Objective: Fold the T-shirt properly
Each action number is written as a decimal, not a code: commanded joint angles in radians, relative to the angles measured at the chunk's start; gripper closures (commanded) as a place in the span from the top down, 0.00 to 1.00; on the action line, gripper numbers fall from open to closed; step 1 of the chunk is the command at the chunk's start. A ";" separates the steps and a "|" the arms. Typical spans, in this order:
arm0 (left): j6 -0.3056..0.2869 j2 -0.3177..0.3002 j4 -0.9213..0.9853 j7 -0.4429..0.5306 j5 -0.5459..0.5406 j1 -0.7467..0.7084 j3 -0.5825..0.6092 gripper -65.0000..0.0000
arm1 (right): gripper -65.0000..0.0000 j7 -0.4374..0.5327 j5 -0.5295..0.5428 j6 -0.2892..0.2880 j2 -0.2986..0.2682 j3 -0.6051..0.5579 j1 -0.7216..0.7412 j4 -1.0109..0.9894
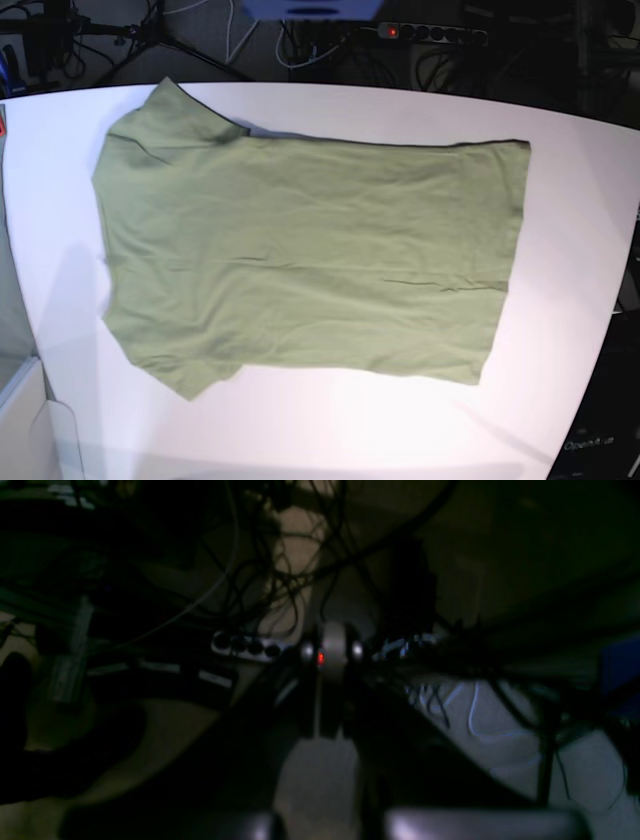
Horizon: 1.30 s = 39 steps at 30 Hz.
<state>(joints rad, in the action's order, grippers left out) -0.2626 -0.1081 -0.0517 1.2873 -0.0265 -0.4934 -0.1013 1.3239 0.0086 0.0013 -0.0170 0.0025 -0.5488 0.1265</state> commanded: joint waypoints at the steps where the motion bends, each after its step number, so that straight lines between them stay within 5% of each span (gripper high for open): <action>1: -0.004 -0.005 -0.006 0.030 -0.029 -0.012 -0.001 0.02 | 0.00 0.035 0.000 0.001 0.002 0.001 -0.041 0.028; 10: -0.005 -0.011 -0.112 0.031 -0.097 -0.055 0.002 0.02 | 0.00 0.032 0.000 0.003 0.002 0.003 -0.288 0.496; 17: -0.004 -0.017 -0.735 0.005 -0.168 -0.367 0.001 0.02 | 0.00 0.029 -0.005 0.003 0.002 0.003 -0.383 0.709; 22: -0.004 -0.032 -1.221 -0.266 -0.269 -0.543 0.001 0.02 | 0.00 0.029 -0.005 0.003 0.002 0.003 -0.383 0.773; 26: 0.001 -0.106 -1.548 -0.515 -0.367 -0.620 -0.001 0.02 | 0.00 0.012 -0.006 0.001 0.004 0.034 -0.388 0.853; 33: 0.003 -0.147 -1.793 -0.785 -0.462 -0.629 -0.133 0.02 | 0.01 -0.209 -0.005 -0.001 0.004 0.083 -0.416 1.116; 39: 0.003 -0.147 -1.838 -1.016 -0.465 -0.529 -0.259 0.02 | 0.31 -0.462 0.000 -0.002 0.004 0.090 -0.436 1.387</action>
<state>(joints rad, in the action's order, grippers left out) -0.2584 -0.2516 -1.8771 0.2565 -0.4877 -1.0065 -0.3531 0.8284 0.0021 -0.0051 -0.0105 0.0902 -0.9672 1.5005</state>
